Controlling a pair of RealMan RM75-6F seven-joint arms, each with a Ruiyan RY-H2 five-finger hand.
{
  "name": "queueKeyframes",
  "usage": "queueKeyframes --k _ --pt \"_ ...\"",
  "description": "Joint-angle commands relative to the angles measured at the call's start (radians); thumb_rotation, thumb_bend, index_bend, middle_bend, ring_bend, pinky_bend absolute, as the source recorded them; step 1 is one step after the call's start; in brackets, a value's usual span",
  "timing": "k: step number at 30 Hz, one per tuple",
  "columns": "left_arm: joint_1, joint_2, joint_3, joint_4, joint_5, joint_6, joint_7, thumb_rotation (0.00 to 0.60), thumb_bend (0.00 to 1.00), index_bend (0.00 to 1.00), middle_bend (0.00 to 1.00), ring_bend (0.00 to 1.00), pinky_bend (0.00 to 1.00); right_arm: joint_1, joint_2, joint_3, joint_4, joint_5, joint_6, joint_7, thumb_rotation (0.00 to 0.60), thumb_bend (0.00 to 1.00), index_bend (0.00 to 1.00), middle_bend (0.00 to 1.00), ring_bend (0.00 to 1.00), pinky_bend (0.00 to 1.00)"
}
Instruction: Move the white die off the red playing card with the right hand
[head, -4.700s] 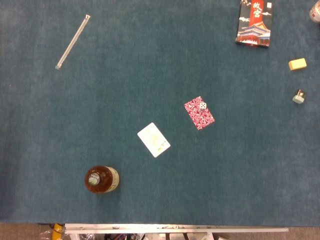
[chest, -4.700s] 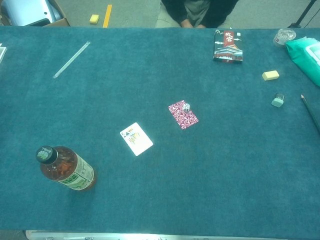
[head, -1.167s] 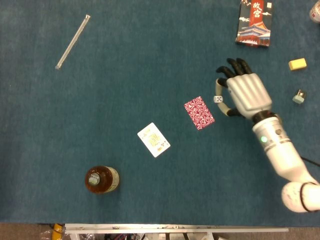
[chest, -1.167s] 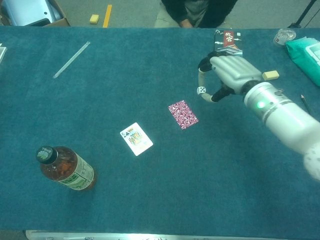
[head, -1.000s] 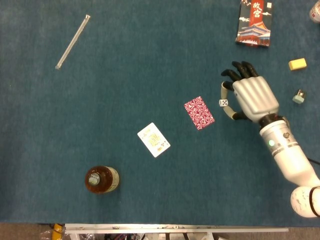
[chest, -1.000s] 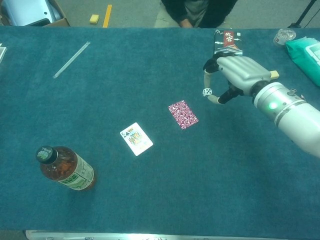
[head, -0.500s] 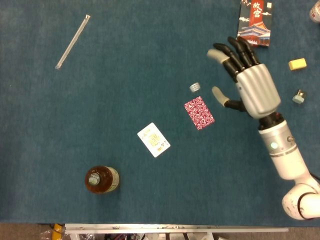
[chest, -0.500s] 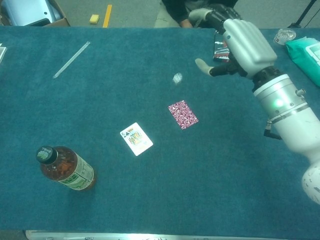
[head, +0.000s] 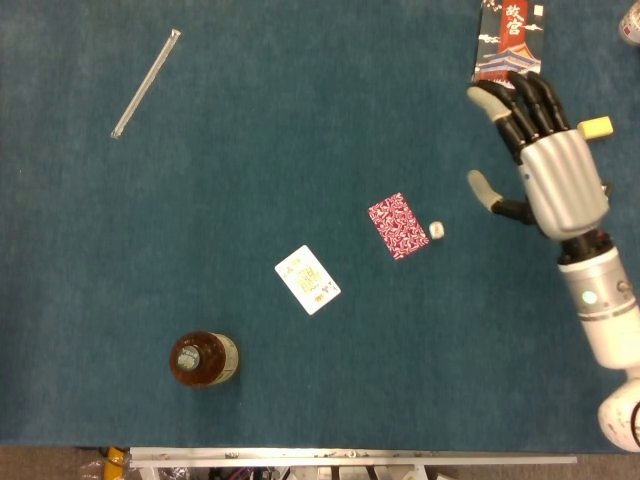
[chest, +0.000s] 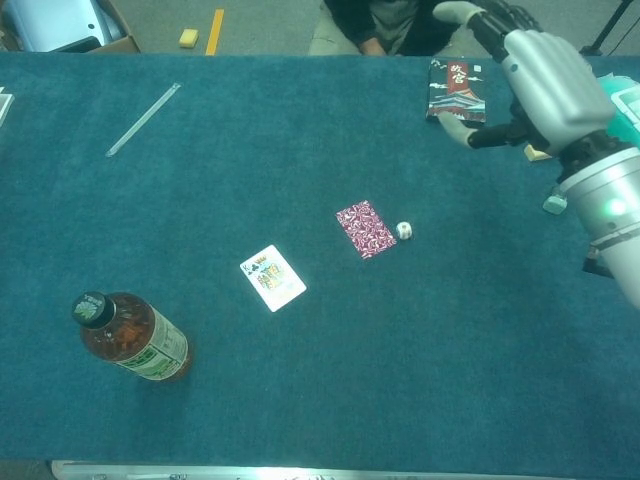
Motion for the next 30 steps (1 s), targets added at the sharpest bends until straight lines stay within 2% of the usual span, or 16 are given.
queueKeyframes --k 1,7,13,16,22,30 --pt "-0.002 0.0 0.0 0.001 0.0 -0.003 -0.001 0.6 0.27 0.28 0.21 0.13 0.09 -0.022 0.042 -0.01 -0.047 0.028 -0.018 -0.035 0.6 0.29 0.12 0.15 0.0 0.0" --pt "-0.003 0.006 -0.003 0.0 -0.015 -0.013 -0.004 0.6 0.27 0.28 0.21 0.13 0.09 -0.056 0.149 -0.022 -0.184 0.123 -0.057 -0.18 0.6 0.29 0.13 0.15 0.0 0.0" --pt "-0.011 0.004 -0.009 0.004 -0.027 -0.029 -0.002 0.6 0.27 0.28 0.21 0.13 0.09 -0.108 0.211 -0.04 -0.259 0.203 -0.037 -0.274 0.6 0.29 0.18 0.15 0.0 0.0" --pt "-0.017 0.0 -0.014 0.008 -0.026 -0.031 0.002 0.6 0.27 0.28 0.21 0.13 0.09 -0.142 0.227 -0.049 -0.267 0.205 0.002 -0.284 0.6 0.29 0.18 0.15 0.0 0.0" --pt "-0.027 -0.008 -0.026 0.009 -0.03 -0.032 0.014 0.6 0.27 0.28 0.21 0.13 0.09 -0.218 0.238 -0.061 -0.238 0.138 0.12 -0.26 0.6 0.29 0.18 0.15 0.0 0.0" --pt "-0.035 -0.008 -0.036 0.0 -0.036 -0.035 0.042 0.6 0.27 0.28 0.21 0.13 0.09 -0.29 0.272 -0.065 -0.24 0.113 0.183 -0.208 0.6 0.29 0.18 0.15 0.0 0.0"
